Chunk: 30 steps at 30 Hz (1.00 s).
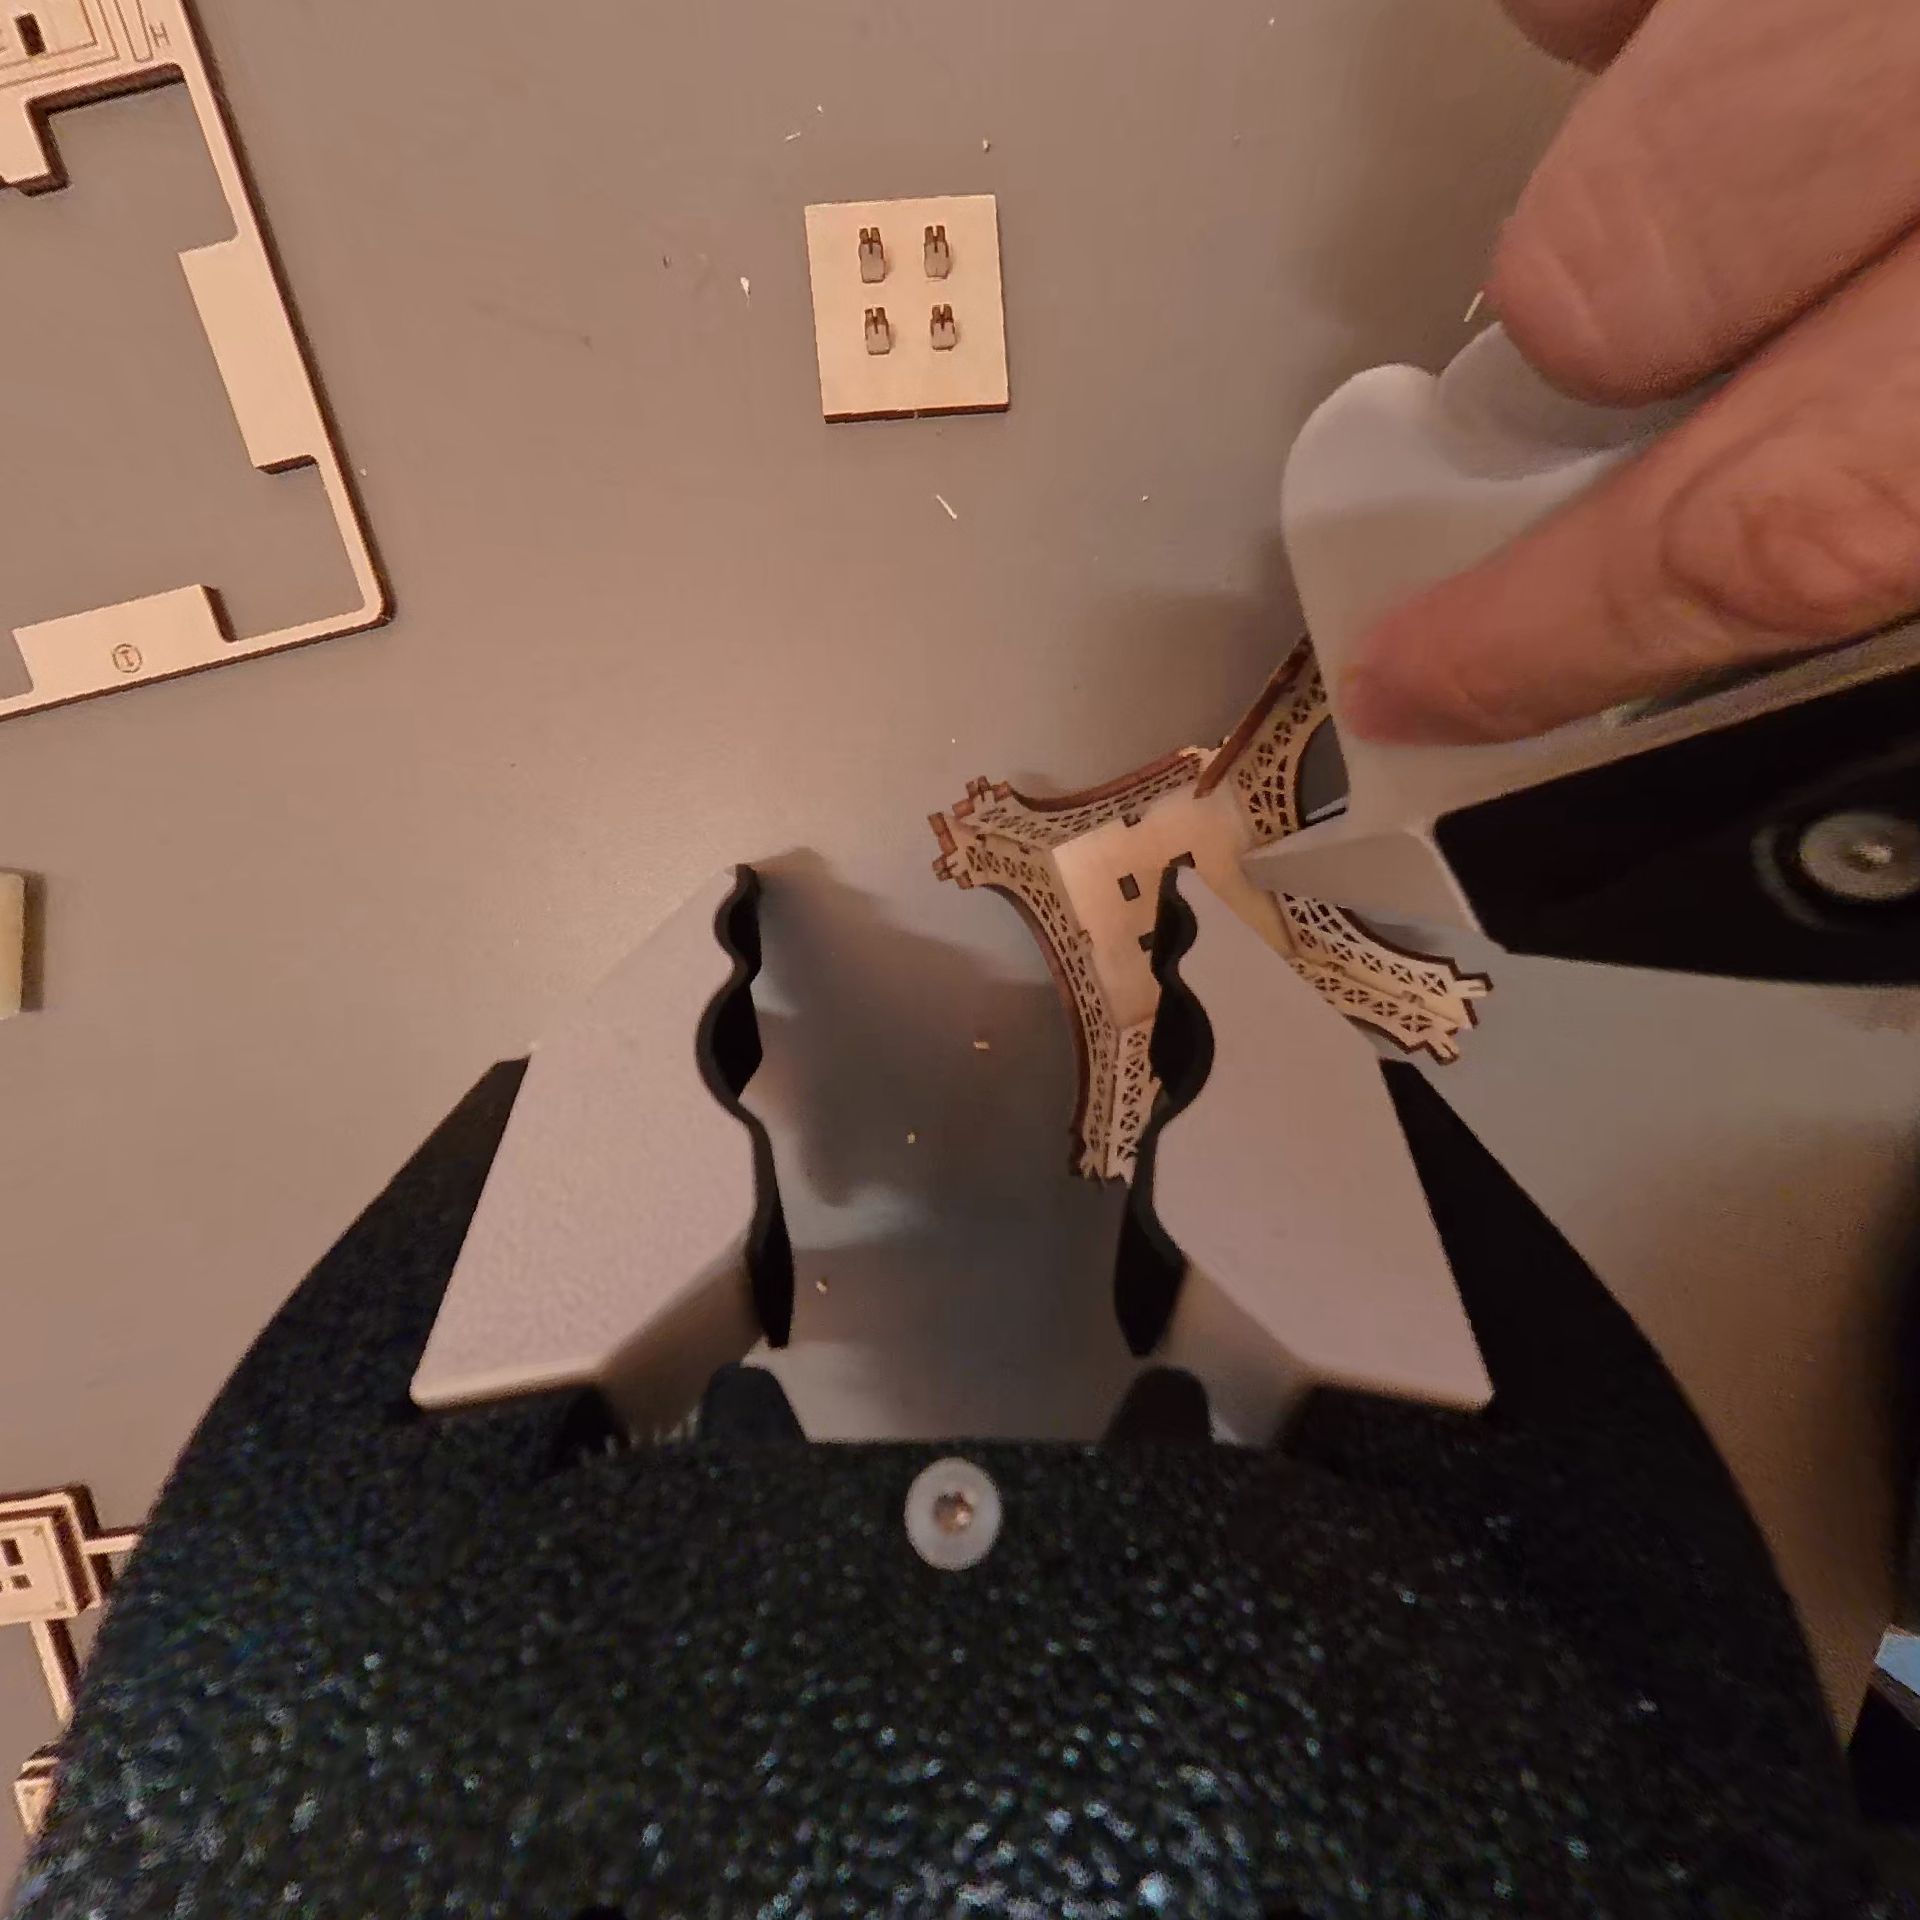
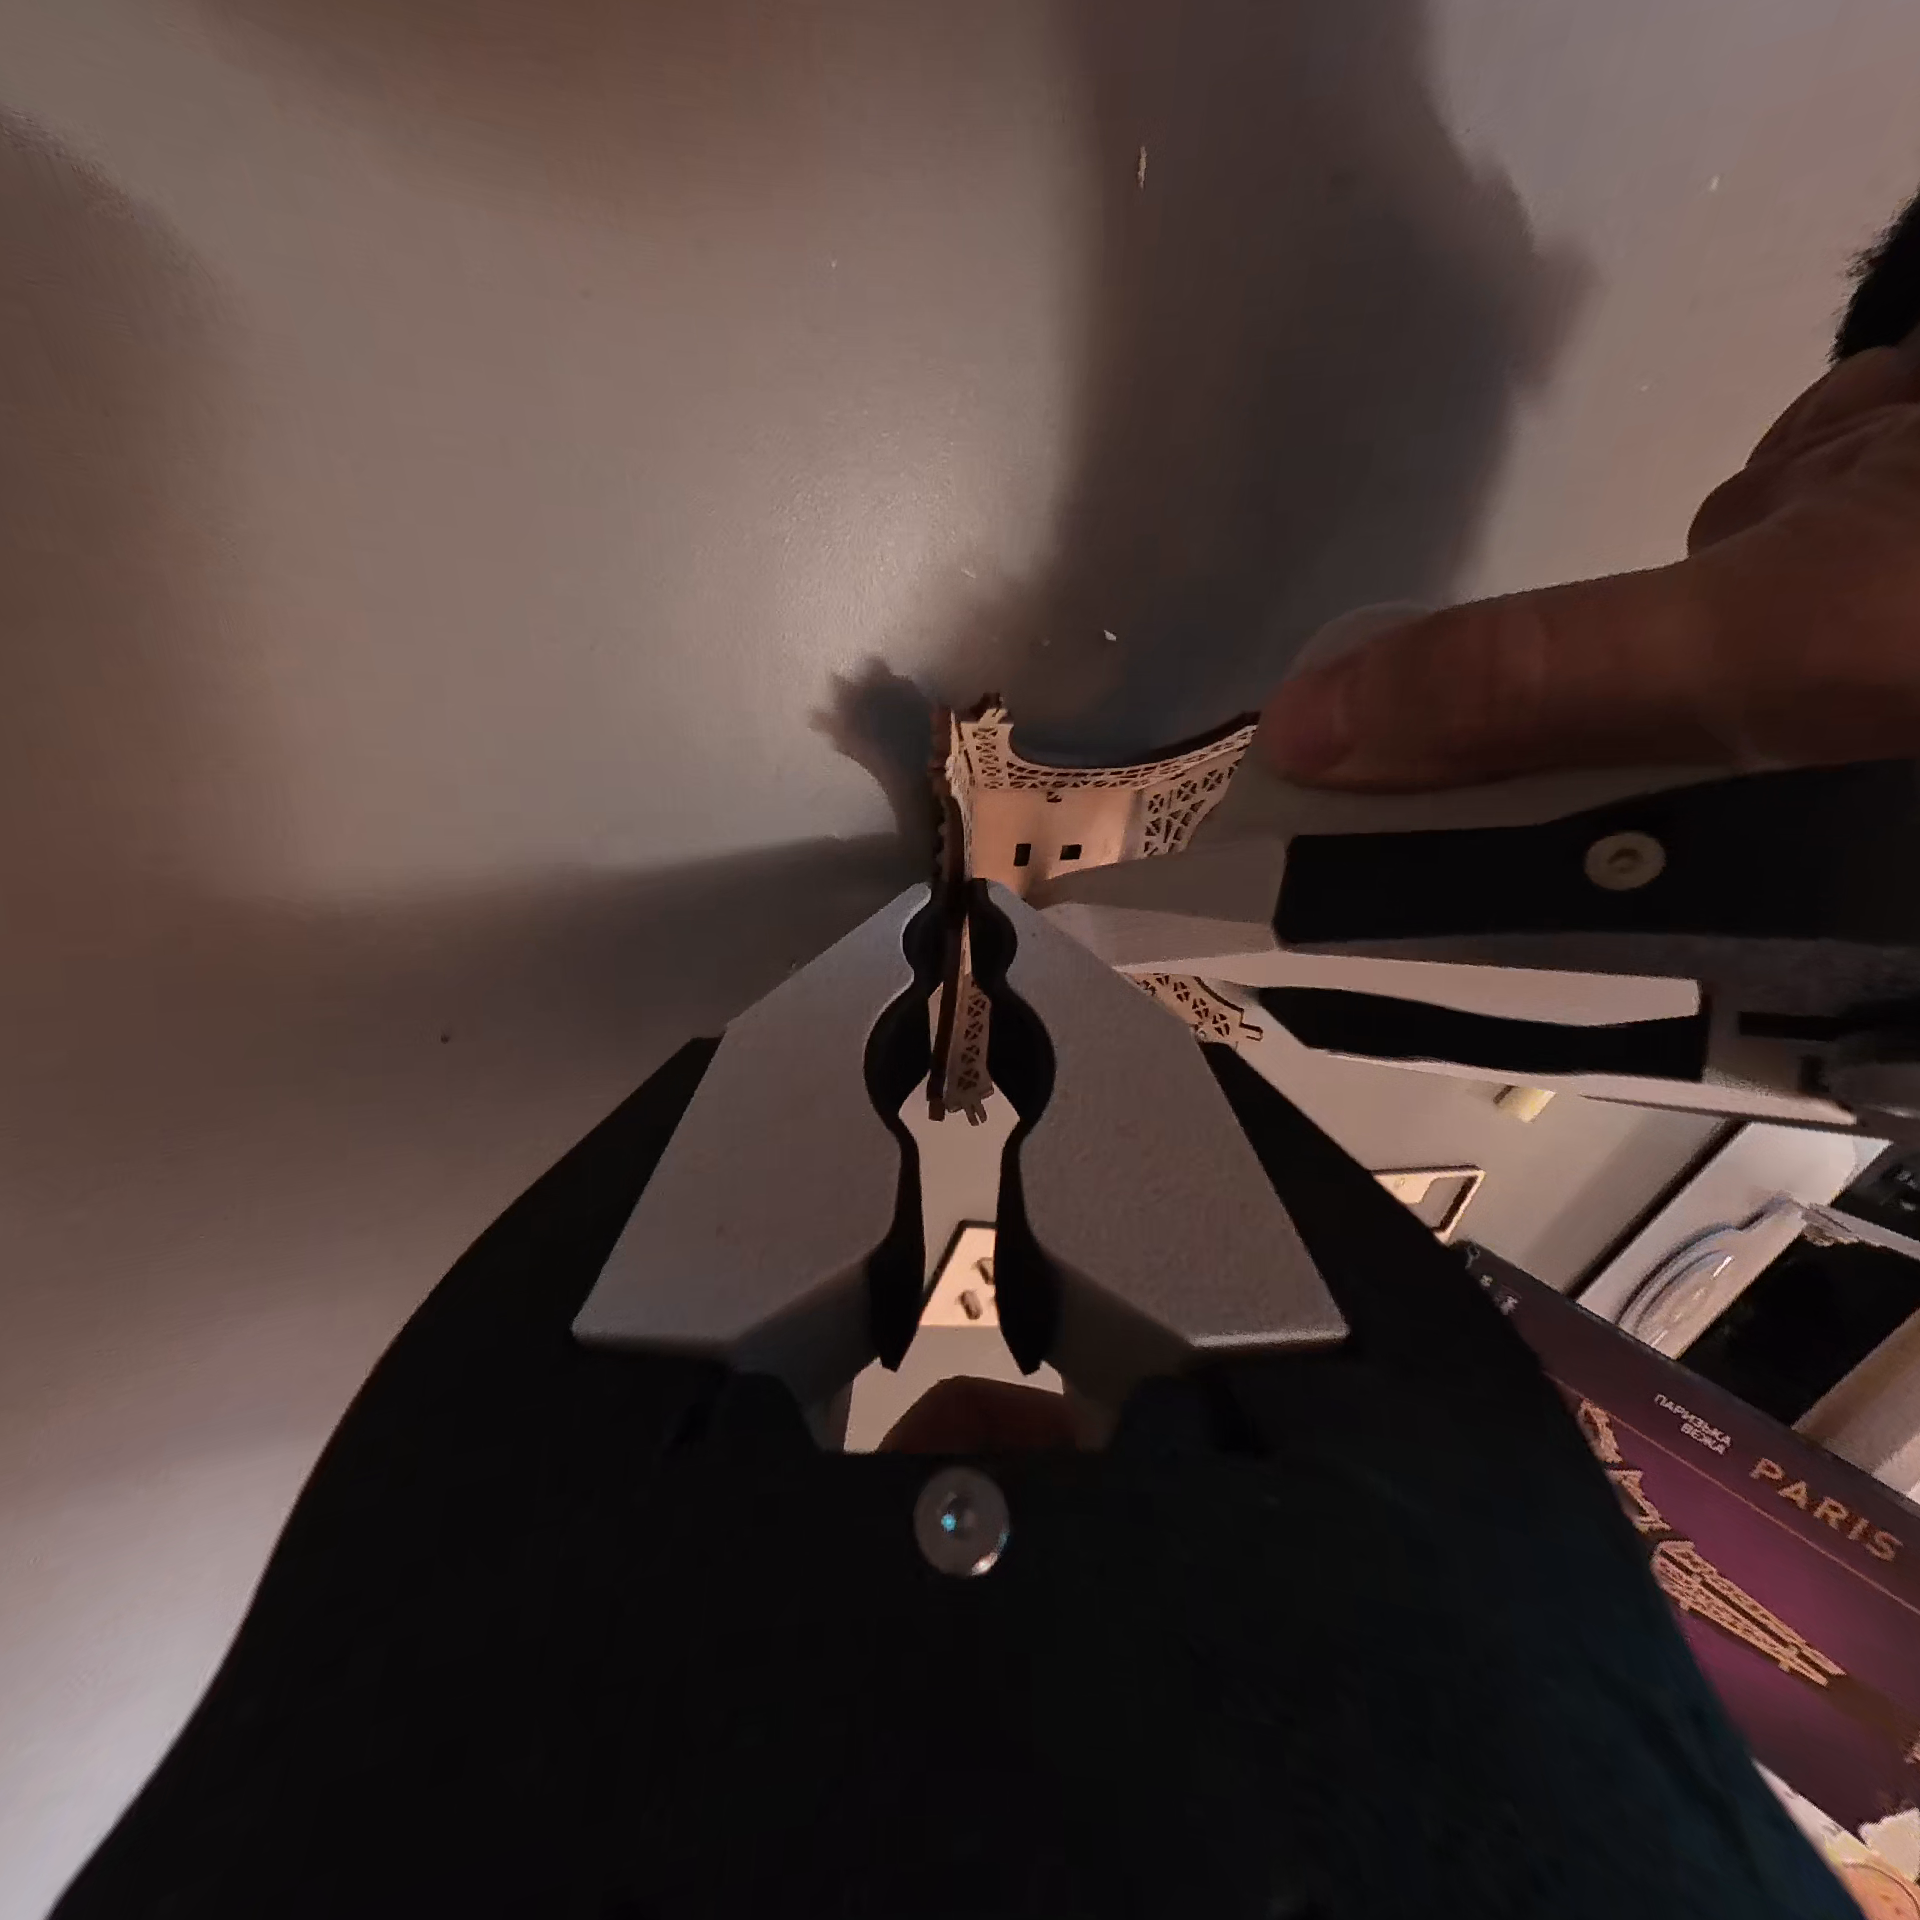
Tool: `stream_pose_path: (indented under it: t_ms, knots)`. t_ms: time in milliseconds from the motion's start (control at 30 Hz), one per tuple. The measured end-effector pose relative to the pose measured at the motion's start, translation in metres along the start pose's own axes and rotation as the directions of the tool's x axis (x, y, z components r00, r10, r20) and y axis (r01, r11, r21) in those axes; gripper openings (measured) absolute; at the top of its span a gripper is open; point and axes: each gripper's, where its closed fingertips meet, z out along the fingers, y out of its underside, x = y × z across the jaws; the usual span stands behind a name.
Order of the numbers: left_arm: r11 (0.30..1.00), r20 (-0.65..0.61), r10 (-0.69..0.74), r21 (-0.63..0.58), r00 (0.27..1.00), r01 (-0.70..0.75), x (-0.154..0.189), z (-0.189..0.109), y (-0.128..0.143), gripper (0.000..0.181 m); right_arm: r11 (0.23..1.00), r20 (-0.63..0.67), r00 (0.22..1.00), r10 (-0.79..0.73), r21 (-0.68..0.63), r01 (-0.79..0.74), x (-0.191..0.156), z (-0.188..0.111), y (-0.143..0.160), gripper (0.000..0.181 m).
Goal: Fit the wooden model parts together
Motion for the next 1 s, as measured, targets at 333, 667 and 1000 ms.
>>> stream_pose_path:
  t_ms: [333,667,1000]
  knots:
    - [1.0,0.003,0.003,-0.001,1.0,-0.003,0.0006,0.0003,-0.0001,0.076,0.998,0.061,0.997,0.053,0.015,-0.054,-0.0041,-0.0015,-0.0024,0.0]
    - [1.0,0.001,0.002,-0.006,1.0,-0.002,0.0003,0.0002,-0.0002,0.075,0.999,0.096,0.995,0.039,-0.011,-0.038,-0.0046,-0.0004,-0.0014,0.0]
    - [1.0,0.001,0.002,-0.006,1.0,-0.002,0.0004,0.0002,0.0,0.075,0.987,0.023,0.988,0.153,0.051,-0.154,-0.0016,-0.0063,-0.0019,0.016]
